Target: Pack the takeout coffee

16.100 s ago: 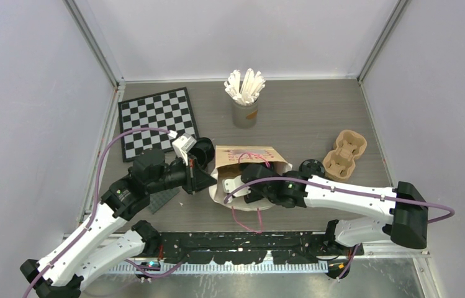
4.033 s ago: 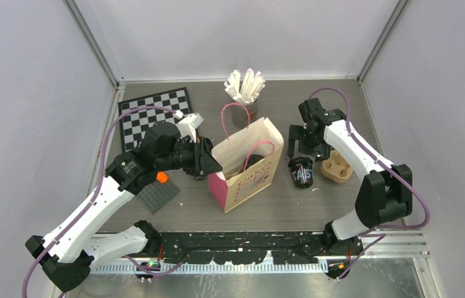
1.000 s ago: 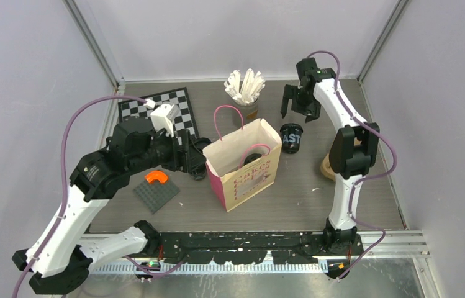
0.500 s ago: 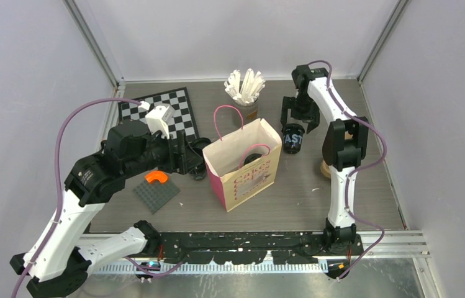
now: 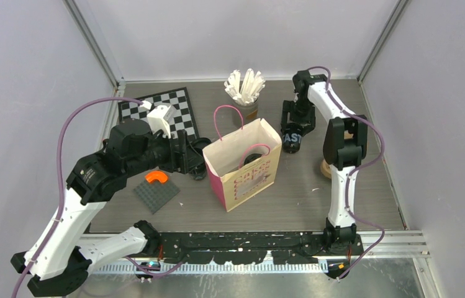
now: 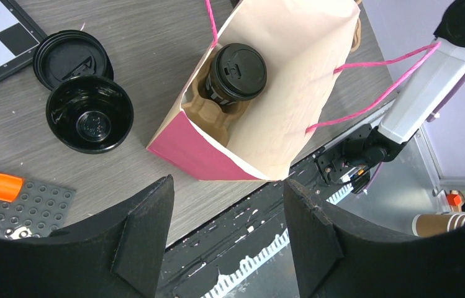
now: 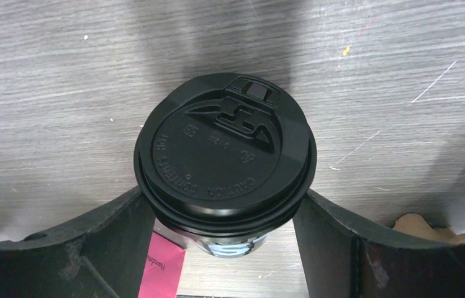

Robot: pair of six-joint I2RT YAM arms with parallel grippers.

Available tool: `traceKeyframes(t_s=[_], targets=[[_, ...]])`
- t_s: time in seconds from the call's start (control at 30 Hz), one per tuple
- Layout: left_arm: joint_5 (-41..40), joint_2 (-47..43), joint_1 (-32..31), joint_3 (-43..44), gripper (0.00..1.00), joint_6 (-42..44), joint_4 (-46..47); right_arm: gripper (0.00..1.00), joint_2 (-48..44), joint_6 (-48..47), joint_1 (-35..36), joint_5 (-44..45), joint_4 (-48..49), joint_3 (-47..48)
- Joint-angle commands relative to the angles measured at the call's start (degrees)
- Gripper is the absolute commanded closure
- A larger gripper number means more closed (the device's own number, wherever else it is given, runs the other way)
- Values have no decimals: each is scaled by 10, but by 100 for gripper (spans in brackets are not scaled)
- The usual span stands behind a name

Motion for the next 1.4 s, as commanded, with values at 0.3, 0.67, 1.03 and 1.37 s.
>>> traceKeyframes(t_s=[0.3, 0.67, 1.03, 1.37], targets=[[-2, -9, 1, 0, 34, -4, 21, 28, -224, -91, -8, -8, 415, -311], [-16, -6, 1, 20, 34, -5, 10, 30, -391, -142, -9, -8, 665, -499], [-22, 96, 1, 215, 33, -10, -45, 30, -648, -204, -2, -45, 633, -514], [137, 228, 1, 359, 29, 43, 29, 29, -794, -253, 98, -173, 575, -446]])
